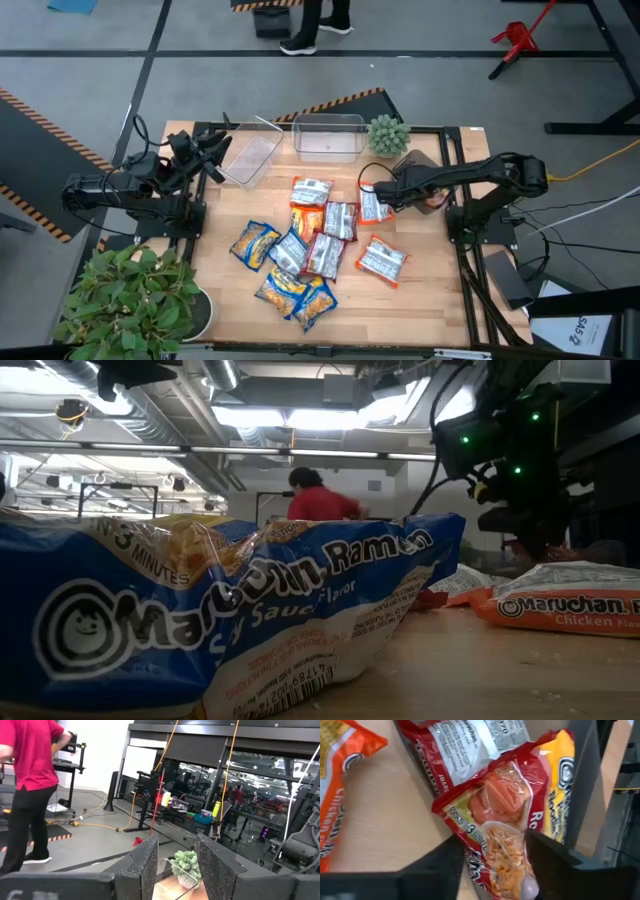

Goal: Sort Maruchan noodles
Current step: Put the red noodle pack into the transparent black bin

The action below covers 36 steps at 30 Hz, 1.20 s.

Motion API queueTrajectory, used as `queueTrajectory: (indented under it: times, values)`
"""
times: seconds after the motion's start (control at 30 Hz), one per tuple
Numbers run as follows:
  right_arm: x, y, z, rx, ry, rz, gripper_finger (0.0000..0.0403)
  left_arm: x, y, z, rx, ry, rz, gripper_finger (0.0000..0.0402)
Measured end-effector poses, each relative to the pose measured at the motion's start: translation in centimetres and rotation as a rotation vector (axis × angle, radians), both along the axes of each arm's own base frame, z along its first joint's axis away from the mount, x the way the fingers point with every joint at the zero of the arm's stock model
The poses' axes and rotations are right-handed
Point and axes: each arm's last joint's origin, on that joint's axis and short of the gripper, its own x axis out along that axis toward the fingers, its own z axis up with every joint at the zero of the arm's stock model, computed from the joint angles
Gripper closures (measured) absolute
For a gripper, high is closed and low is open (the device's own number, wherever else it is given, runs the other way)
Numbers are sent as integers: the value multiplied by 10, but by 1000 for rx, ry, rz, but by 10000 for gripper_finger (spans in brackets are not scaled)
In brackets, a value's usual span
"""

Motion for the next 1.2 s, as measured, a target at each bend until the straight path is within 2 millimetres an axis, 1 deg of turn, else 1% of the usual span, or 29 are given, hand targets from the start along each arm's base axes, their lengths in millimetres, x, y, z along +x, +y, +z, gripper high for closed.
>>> queueTrajectory:
  times: [0.17,0.2,0.23,0.33,0.4,0.47,0.53,0.73,0.9,1.03,1.13,1.2]
  values:
    - [2,0,1,11,-11,-5,358,0,0,0,-1,0,5,274]
    - [2,0,1,17,-12,-6,379,0,0,0,-2,0,9,274]
    - [2,0,1,20,-16,-7,390,0,0,0,-2,0,11,274]
    - [2,0,2,18,-22,-13,386,0,0,0,-2,0,11,274]
    - [5,0,6,8,-33,-12,391,0,0,0,-2,0,11,274]
    - [10,-2,12,-15,-56,1,399,0,0,0,-2,-1,11,274]
    - [17,-4,21,-56,-85,12,397,0,0,0,-2,-1,11,274]
    - [29,-19,42,-140,-141,37,401,0,0,0,-2,0,11,274]
    - [32,-30,40,-147,-173,72,402,0,0,0,-2,-1,11,274]
    - [36,-33,34,-141,-189,122,400,0,0,0,-2,0,11,274]
    - [38,-33,33,-130,-197,163,390,0,0,0,-2,0,10,274]
    - [39,-32,34,-97,-198,182,376,0,0,0,-2,0,11,274]
